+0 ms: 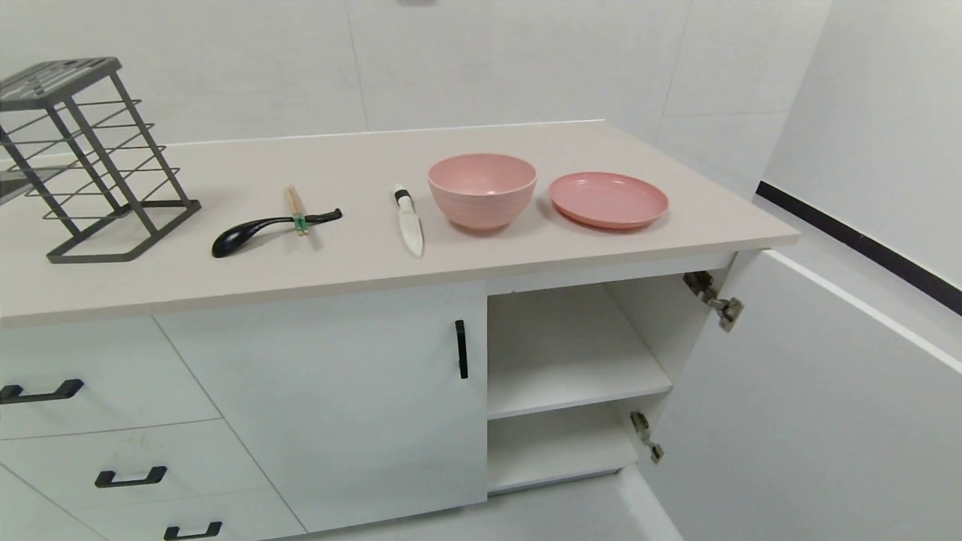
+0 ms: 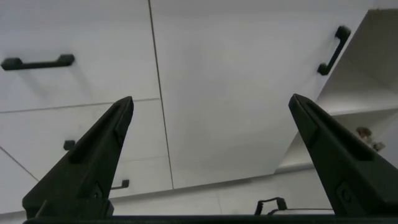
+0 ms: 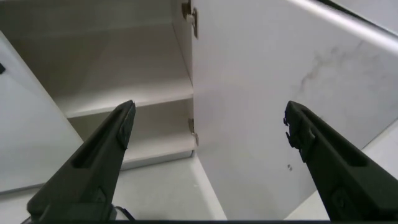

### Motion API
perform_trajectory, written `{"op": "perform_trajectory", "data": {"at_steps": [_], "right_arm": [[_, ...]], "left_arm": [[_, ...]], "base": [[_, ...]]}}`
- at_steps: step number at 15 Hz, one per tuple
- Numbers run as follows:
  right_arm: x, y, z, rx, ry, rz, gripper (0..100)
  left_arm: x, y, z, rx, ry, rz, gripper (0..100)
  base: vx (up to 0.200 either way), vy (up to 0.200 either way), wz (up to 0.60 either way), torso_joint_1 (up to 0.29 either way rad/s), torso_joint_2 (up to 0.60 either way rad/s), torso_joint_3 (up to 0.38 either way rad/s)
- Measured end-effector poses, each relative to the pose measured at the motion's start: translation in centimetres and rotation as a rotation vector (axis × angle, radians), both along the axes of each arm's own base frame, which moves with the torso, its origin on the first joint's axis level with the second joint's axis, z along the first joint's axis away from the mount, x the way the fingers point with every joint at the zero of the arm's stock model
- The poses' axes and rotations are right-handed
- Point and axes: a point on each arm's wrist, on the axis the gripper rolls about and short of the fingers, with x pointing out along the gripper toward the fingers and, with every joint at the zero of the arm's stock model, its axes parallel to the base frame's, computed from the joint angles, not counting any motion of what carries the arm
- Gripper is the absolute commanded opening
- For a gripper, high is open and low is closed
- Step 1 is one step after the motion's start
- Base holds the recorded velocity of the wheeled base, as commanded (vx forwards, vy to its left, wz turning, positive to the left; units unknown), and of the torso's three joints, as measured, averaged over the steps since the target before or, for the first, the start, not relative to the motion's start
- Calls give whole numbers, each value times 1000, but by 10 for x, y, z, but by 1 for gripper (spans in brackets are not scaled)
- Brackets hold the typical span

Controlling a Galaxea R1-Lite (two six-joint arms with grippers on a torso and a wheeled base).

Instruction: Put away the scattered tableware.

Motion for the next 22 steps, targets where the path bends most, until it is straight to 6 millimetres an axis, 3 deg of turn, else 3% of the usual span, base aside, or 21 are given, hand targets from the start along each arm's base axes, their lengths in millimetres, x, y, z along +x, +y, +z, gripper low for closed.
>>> {"op": "perform_trajectory", "data": {"at_steps": [4, 22], "right_arm": [[0, 0, 0, 0, -1, 0, 100], [0, 0, 0, -2, 0, 0, 100]], "left_arm": [[0, 0, 0, 0, -1, 0, 100], [0, 0, 0, 10, -1, 0, 100]], "base": [[0, 0, 0, 137, -485, -222], [0, 0, 0, 309, -539, -260]]}}
